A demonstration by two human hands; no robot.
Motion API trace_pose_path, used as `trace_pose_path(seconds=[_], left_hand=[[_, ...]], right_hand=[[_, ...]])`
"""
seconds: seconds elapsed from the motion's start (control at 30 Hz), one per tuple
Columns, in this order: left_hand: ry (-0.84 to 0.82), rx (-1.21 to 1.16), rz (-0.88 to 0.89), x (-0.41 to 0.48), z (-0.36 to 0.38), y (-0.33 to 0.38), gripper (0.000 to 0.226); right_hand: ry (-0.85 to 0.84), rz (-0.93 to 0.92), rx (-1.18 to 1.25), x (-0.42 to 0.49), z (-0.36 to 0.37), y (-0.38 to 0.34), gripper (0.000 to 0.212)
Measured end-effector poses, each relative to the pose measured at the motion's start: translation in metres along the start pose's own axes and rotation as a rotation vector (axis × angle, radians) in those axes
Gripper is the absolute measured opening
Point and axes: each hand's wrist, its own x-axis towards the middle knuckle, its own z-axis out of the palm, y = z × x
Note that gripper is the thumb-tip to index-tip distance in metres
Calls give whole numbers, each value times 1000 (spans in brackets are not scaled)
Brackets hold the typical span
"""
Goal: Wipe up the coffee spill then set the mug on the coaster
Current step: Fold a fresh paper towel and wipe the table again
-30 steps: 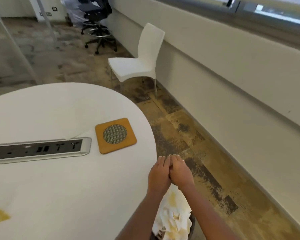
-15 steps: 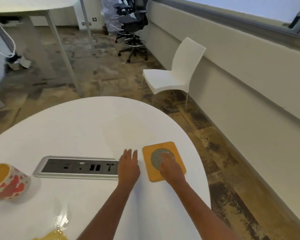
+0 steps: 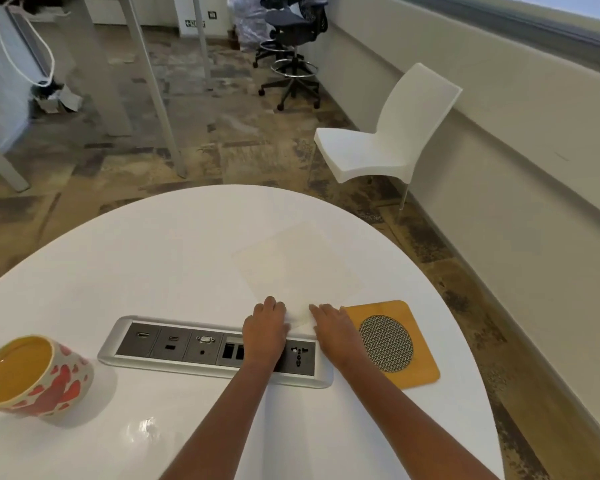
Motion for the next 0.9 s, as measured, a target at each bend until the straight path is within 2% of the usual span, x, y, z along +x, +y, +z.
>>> trace_pose_path(seconds=[0.2, 0.33, 0.43, 0.57, 0.63, 0.73, 0.8, 0.9], left_hand=[[79, 23, 26, 8, -4, -10, 20], [247, -179, 52, 8, -22, -16, 20], [380, -374, 110, 3, -47, -13, 14], [555, -530, 158, -9, -83, -12, 10], [619, -612, 131, -17, -97, -17, 23], [654, -692, 4, -32, -109, -30, 54], [597, -696, -88, -43, -110, -39, 70], [430, -785, -140, -59, -108, -46, 84]], right_hand=[[63, -28, -62, 13, -9, -8, 51], [145, -44, -25, 13, -23, -15, 64], [309, -10, 90, 9, -41, -20, 53], [643, 3, 284, 0, -80, -26, 30], [730, 7, 473, -8, -102, -27, 25], [767, 73, 667, -23, -128, -27, 22], [775, 96, 779, -35, -141, -26, 22], [687, 103, 983, -57, -157, -24, 19]])
